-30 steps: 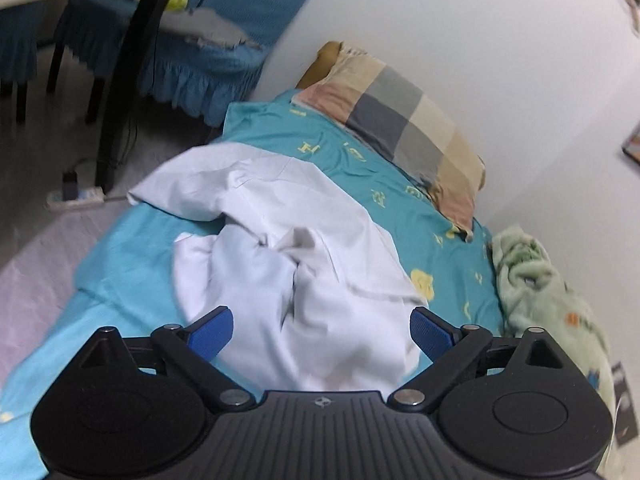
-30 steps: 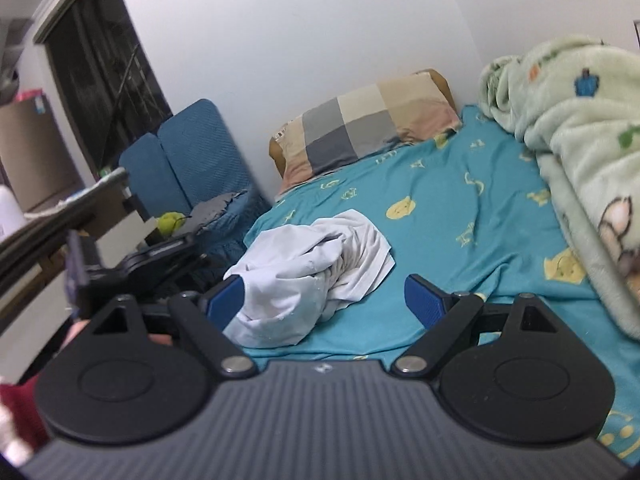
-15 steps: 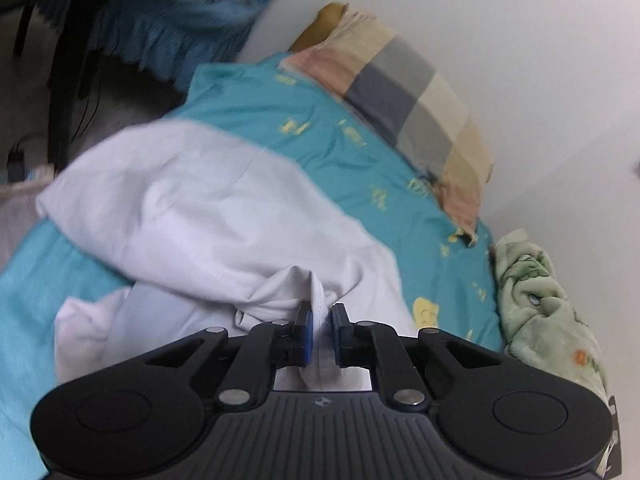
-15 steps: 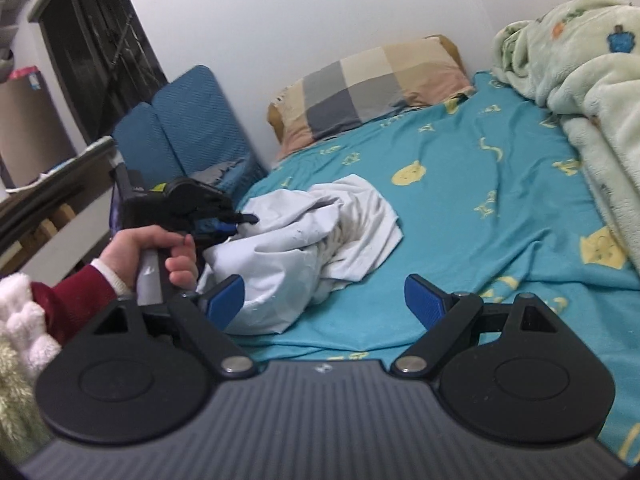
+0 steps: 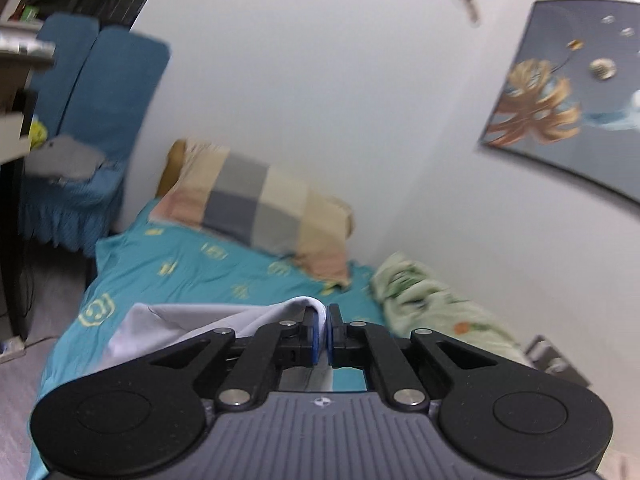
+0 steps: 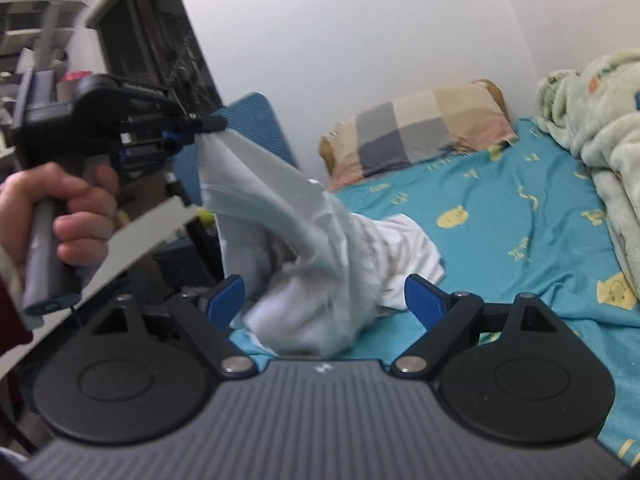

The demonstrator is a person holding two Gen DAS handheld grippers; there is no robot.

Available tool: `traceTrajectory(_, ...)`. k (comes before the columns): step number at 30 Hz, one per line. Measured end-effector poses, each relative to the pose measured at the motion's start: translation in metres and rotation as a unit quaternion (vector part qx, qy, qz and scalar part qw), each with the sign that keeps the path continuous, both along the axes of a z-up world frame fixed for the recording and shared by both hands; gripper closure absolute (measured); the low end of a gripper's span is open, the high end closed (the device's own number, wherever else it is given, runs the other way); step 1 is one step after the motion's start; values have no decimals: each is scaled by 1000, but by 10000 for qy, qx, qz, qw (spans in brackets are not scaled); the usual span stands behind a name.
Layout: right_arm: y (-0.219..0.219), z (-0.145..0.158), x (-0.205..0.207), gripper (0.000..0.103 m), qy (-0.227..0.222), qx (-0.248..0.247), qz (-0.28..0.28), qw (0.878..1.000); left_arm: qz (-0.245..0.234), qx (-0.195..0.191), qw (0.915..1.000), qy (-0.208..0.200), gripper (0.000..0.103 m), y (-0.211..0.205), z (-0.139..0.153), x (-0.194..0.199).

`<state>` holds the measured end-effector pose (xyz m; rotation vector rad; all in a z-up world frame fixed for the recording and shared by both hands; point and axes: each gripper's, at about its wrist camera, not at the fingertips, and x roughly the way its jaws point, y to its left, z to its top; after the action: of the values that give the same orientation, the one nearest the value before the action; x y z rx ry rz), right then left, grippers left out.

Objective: Fold clothes

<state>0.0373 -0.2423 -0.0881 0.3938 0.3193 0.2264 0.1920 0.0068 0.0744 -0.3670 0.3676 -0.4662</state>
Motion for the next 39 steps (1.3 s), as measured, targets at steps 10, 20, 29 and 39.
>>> traceTrajectory(10,56,-6,-27,15,291,-526,1202,9909,180,-608,9971,-428,99,16,-26,-76)
traceTrajectory(20,127,-63,57,25,1203,-942,1013,9831,542,-1554,9862,-185,99,94,-90,-49)
traceTrajectory(29,130,-83,97,65,876,-1098,67,9901,747,-2003,9769,16,99,150,-126,-24)
traceTrajectory(39,55,-29,65,91,780,-274,-433,9956,441,-1998,9787,-148,99,130,-108,-47)
